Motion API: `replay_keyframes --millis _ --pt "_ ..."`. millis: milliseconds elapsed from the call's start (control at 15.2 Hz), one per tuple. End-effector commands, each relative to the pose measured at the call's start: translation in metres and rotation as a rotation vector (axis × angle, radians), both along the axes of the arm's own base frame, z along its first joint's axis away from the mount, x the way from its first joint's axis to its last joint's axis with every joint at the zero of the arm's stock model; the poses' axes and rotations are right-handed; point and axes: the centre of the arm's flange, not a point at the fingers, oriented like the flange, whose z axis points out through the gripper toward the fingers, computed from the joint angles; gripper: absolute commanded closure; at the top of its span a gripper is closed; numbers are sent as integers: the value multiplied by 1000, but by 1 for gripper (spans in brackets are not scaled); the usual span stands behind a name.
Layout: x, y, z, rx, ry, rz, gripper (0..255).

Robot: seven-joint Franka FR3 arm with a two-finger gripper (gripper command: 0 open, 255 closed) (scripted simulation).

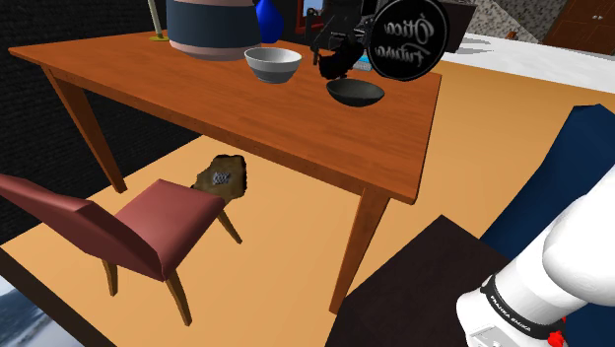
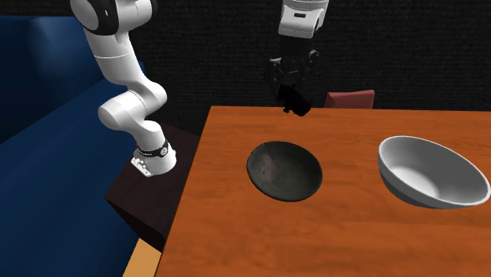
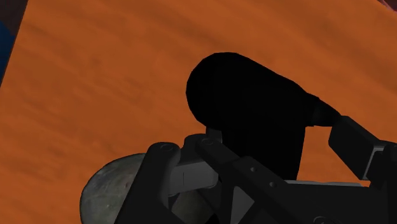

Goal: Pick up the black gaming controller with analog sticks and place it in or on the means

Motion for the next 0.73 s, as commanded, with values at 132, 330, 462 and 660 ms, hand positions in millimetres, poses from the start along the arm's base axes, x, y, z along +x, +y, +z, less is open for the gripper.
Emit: replay_keyframes --millis 132,330,462,660 --pt "20 -46 1 0 0 0 255" --pt "36 -83 1 0 0 0 255" --pt "46 -107 0 0 0 0 255" --pt "62 -143 0 0 0 0 255"
